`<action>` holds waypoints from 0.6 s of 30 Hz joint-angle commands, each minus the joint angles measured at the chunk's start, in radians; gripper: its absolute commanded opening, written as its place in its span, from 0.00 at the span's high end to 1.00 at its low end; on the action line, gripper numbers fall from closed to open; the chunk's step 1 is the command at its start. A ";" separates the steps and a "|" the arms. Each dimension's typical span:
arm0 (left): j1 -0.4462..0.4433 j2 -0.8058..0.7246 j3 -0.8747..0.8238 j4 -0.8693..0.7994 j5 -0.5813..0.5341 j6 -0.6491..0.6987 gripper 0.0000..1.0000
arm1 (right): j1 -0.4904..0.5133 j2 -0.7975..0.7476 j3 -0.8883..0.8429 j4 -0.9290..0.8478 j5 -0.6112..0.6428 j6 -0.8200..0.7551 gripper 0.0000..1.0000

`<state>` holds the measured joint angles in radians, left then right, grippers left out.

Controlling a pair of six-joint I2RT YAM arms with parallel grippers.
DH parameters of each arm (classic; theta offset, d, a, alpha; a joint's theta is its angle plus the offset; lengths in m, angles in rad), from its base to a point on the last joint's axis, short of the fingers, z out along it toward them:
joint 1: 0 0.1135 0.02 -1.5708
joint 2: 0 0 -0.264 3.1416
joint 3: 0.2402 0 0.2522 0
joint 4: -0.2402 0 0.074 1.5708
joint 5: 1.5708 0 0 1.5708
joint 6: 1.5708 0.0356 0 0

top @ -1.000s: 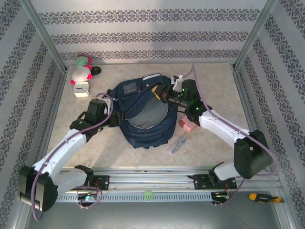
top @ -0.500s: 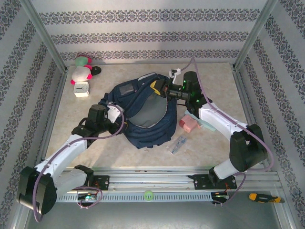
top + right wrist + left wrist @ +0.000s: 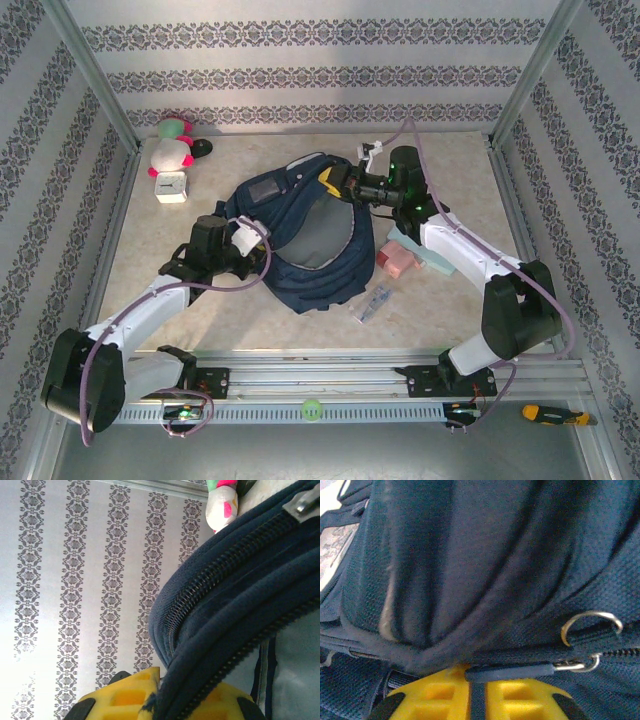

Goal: Pack the student bag

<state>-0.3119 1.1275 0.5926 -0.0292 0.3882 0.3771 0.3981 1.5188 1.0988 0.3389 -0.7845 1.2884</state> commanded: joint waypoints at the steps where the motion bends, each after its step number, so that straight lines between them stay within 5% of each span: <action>1: 0.010 -0.028 -0.011 0.027 -0.022 0.024 1.00 | -0.017 -0.055 0.076 0.123 -0.067 -0.003 1.00; 11: 0.031 0.064 0.038 -0.045 -0.112 -0.018 1.00 | -0.045 -0.060 0.131 0.112 -0.111 0.003 1.00; 15: 0.032 0.036 0.039 -0.118 0.056 0.065 0.98 | -0.059 -0.059 0.138 0.101 -0.114 -0.001 1.00; 18: 0.032 -0.025 0.014 -0.150 0.128 0.138 0.66 | -0.060 -0.054 0.141 0.101 -0.121 -0.003 1.00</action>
<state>-0.2874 1.1618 0.6106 -0.1112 0.4026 0.4316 0.3477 1.5188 1.1633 0.3019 -0.8562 1.2888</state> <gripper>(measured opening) 0.259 0.064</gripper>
